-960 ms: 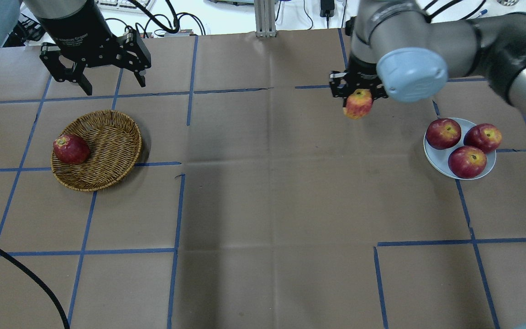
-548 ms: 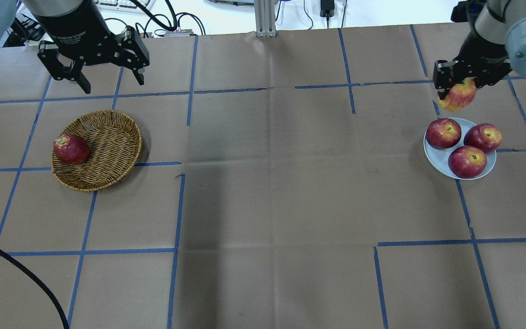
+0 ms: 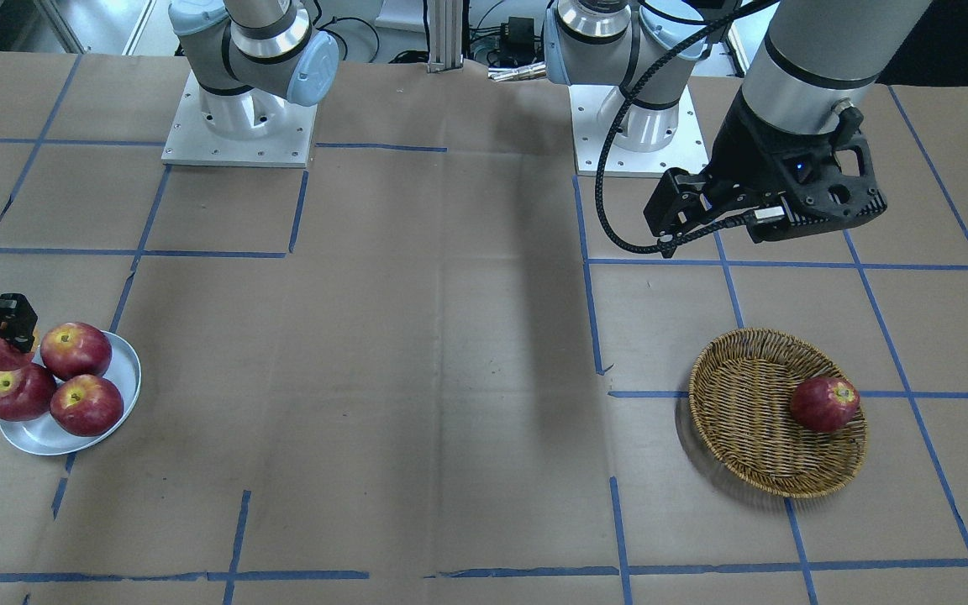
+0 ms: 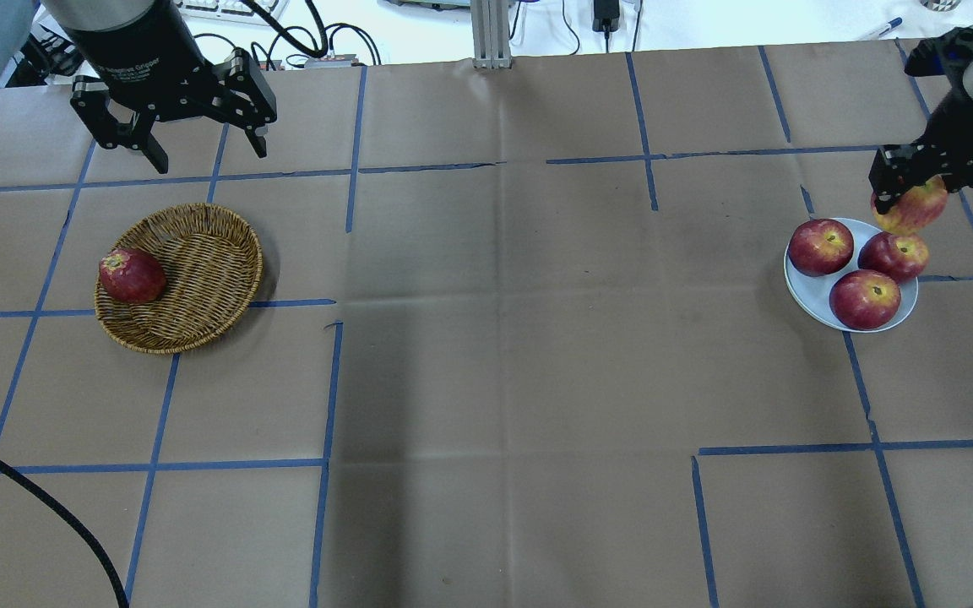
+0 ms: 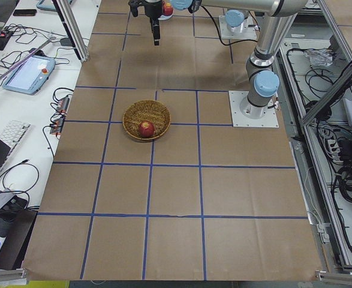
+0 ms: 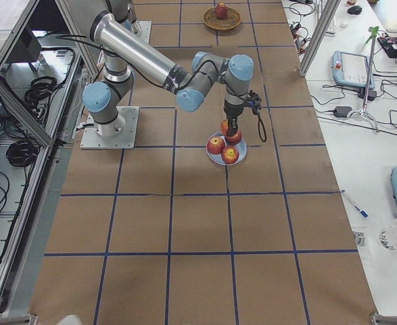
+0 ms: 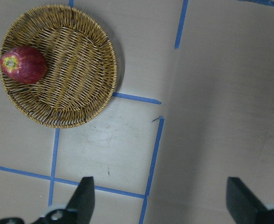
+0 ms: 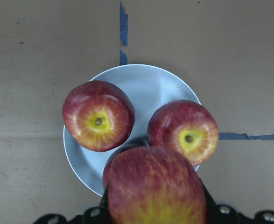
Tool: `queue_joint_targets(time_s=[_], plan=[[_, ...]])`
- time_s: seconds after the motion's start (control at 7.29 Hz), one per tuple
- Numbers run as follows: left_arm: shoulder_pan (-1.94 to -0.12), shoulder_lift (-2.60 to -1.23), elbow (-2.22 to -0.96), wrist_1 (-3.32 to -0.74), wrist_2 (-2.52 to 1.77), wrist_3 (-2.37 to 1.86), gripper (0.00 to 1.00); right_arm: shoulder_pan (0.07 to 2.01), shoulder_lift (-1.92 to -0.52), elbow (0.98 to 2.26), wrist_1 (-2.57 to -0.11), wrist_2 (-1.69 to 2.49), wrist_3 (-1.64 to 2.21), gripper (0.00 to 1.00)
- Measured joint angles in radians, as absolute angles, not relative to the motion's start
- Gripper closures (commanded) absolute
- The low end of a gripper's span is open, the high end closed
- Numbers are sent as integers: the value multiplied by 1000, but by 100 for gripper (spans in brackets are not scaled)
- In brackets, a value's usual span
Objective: Transfer apple from basket to plate
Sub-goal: 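Lower the apple onto the white plate beside the other apples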
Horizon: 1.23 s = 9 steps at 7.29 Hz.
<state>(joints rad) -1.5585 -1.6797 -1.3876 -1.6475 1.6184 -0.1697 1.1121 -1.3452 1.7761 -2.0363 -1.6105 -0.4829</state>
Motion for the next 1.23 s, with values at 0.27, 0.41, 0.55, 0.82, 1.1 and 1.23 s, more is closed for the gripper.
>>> queue_joint_targets(time_s=[0.27,0.41,0.55,0.82,1.1,1.23], plan=[[-1559,-1681,-1387,-1647,1618,-170,1,1107,-1321,1810,-2093,-1597,-491,47],[-1559,-1681,-1387,-1648,1618,-170,1,1109,-1300,1813,-2113,-1586,-491,47],[-1559,-1681,-1387,-1647,1618,-170,1,1113,-1281,1814,-2132,-1581,-491,46],[-1559,-1680,-1388,-1648,1618,-170,1,1115,-1269,1815,-2142,-1579,-492,44],[-1559,-1680,-1389,-1647,1618,-170,1,1116,-1271,1815,-2138,-1579,-497,0],[-1559,-1681,-1389,-1647,1618,-170,1,1116,-1271,1815,-2133,-1581,-501,0]])
